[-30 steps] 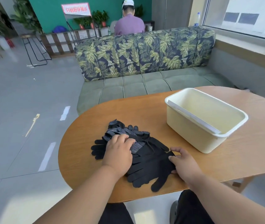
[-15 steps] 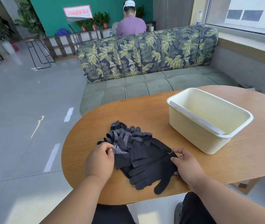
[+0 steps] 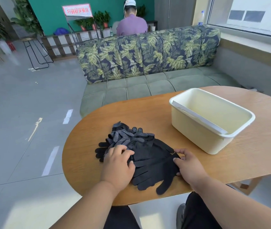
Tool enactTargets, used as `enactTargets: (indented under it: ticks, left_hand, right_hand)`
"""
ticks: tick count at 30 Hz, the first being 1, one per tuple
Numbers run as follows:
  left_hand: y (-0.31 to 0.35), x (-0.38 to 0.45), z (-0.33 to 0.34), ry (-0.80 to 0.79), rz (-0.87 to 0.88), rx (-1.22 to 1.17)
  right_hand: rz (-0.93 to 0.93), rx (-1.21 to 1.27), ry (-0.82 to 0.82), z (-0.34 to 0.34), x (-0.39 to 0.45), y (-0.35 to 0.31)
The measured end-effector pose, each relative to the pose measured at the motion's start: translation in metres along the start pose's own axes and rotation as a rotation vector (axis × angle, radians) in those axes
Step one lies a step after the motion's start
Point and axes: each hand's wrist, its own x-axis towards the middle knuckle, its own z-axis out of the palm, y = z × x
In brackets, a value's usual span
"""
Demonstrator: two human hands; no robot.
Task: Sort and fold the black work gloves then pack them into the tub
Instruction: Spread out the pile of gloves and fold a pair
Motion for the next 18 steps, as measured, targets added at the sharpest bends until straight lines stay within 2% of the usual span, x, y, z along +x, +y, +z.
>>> enactTargets:
  ticks: [3, 6, 12, 15, 18]
  left_hand:
    - [0.0, 0.01, 0.007, -0.13, -0.045, 0.0]
    - [-0.004, 0.017, 0.01, -0.18, -0.077, 0.005]
    - [0.006, 0.017, 0.014, -0.106, 0.06, 0.023]
    - [0.009, 0.022, 0.018, -0.097, 0.058, 0.041]
    - [0.007, 0.028, 0.019, -0.051, 0.01, -0.104]
  right_hand:
    - [-0.009, 0.004, -0.005, 0.0, -0.002, -0.001]
    - [-0.013, 0.006, -0.005, -0.001, -0.004, -0.002]
    - [-0.022, 0.025, -0.003, 0.0, -0.006, -0.005]
    - [-0.026, 0.014, -0.01, 0.0, -0.006, -0.004]
    - [-0.027, 0.004, -0.014, 0.0, -0.008, -0.003]
